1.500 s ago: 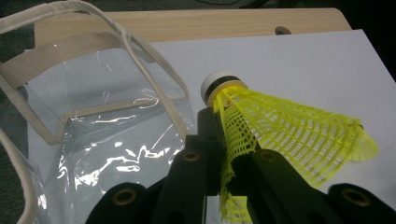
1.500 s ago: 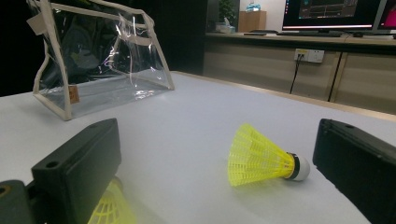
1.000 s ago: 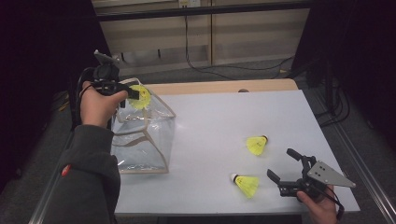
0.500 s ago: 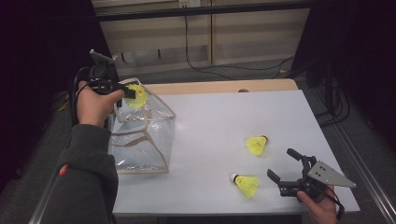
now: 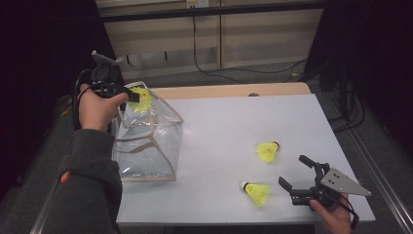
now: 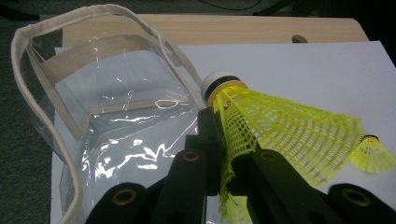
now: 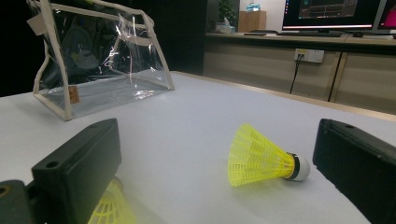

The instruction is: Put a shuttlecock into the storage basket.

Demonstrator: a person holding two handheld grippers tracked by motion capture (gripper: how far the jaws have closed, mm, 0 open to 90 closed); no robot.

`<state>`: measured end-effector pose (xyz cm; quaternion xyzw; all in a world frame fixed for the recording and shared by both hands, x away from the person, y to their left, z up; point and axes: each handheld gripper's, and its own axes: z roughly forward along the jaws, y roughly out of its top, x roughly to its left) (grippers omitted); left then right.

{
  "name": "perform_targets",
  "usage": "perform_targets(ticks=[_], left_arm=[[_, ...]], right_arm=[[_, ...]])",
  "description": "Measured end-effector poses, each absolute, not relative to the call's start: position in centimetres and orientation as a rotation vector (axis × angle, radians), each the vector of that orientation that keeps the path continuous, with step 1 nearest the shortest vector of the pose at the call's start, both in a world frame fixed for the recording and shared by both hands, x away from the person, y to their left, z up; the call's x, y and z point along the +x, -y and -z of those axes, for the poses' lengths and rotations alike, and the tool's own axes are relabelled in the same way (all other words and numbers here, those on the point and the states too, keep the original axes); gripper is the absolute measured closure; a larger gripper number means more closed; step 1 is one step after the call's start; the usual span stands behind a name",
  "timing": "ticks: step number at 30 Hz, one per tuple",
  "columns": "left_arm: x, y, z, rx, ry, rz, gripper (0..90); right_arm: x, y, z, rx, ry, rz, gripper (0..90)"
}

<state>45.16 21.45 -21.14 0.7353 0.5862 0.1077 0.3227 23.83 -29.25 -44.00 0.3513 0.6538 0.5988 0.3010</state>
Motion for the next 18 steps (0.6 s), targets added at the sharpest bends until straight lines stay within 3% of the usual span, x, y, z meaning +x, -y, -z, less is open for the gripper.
perform_targets(ticks=[18], left_arm=[[45.65, -21.93, 21.5, 1.923, -1.562, -0.299, 87.5]], right_arm=[[23.82, 29.28, 43.97, 0.935, -1.731, -1.59, 0.8]])
